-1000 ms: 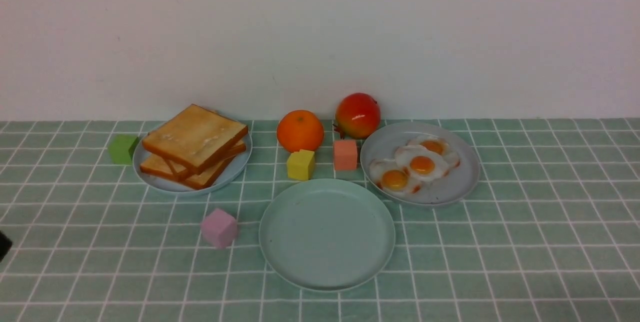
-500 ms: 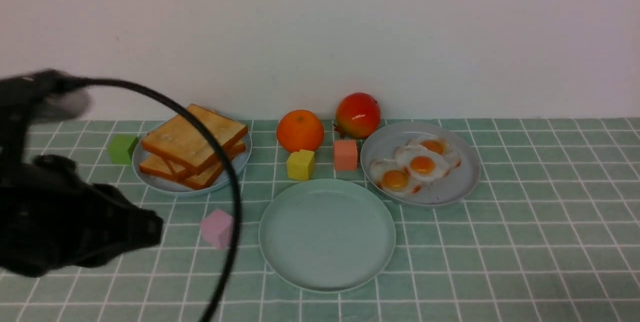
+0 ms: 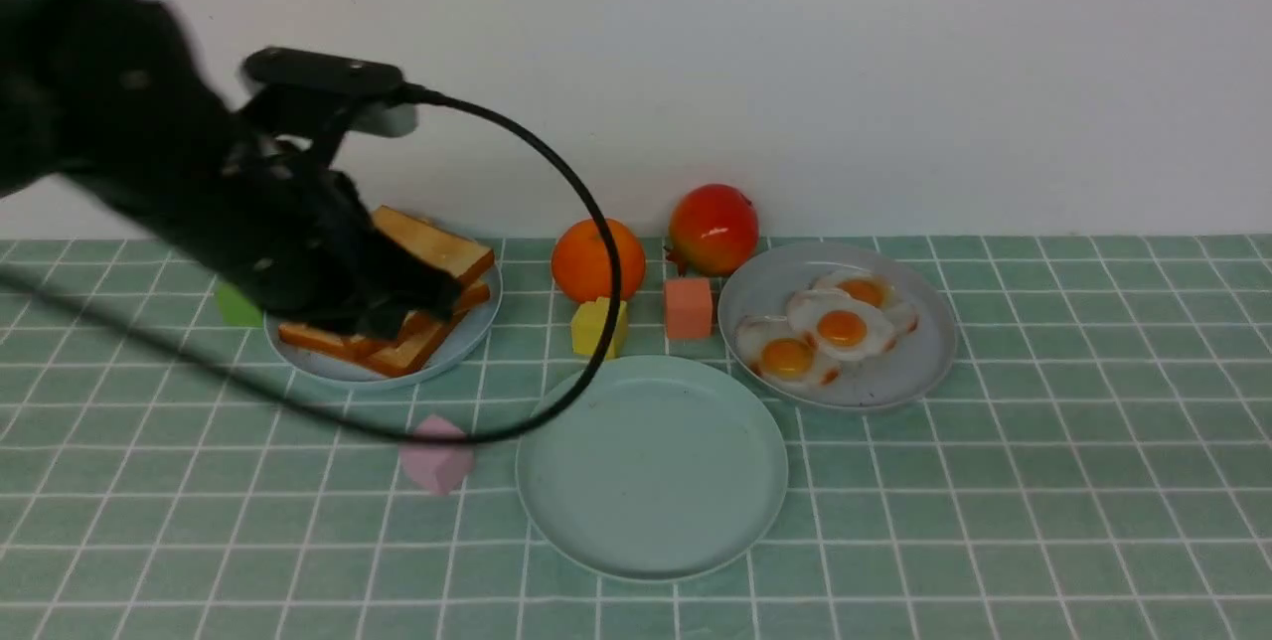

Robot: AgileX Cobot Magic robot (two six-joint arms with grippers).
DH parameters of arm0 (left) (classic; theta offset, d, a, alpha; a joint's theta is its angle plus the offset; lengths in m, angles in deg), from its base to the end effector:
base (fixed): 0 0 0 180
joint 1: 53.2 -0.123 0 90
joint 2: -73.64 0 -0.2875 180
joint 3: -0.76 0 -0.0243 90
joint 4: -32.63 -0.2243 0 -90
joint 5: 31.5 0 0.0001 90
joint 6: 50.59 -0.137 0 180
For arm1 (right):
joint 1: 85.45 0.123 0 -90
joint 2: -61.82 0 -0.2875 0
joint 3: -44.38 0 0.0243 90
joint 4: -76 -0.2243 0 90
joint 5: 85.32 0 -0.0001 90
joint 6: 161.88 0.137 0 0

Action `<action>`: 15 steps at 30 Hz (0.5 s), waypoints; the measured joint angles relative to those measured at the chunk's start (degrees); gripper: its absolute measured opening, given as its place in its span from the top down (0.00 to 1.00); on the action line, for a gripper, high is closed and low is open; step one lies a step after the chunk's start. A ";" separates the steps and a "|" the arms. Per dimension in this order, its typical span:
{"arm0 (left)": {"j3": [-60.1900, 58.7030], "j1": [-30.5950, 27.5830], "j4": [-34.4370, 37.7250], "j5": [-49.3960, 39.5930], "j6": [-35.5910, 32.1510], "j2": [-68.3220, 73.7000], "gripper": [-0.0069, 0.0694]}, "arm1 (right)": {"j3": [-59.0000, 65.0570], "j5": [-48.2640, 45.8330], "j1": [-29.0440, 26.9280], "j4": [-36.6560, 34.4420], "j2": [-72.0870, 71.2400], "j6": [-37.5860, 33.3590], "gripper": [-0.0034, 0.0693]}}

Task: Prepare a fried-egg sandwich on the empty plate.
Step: Use the left arm to grab a slice of bread

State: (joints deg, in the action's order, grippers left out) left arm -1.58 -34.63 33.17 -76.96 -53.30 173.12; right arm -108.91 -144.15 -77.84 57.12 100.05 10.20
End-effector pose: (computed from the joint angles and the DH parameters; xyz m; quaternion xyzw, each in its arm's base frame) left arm 0.3275 -0.1110 0.2691 0.1750 0.9434 -0.0430 0.2784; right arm 0.0725 0.0480 0.3474 -0.1089 0.8633 0.1625 0.4653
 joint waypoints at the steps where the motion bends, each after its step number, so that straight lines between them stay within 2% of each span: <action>1: 1.92 0.00 -1.61 -0.18 0.59 2.21 0.90 | -1.87 -0.49 1.77 0.74 1.23 -0.06 0.95; 5: 11.01 0.00 -7.93 -2.23 2.71 11.80 0.90 | -6.57 -2.10 7.72 2.61 6.24 -0.32 0.95; 9: 18.43 -0.13 -12.43 -4.26 4.77 19.68 0.87 | -7.26 -3.07 10.92 3.42 8.01 -0.52 0.95; 12: 21.23 -0.30 -13.40 -4.65 4.97 22.70 0.81 | -7.30 -3.24 11.28 3.62 8.06 -0.51 0.95; 15: 22.77 -0.70 -13.96 -4.49 2.71 25.37 0.67 | -7.47 -3.14 11.28 4.23 8.01 -0.51 0.94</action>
State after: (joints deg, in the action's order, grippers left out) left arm 21.19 -35.34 19.21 -81.45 -50.59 198.49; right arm -116.37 -147.29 -66.56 61.35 108.06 9.69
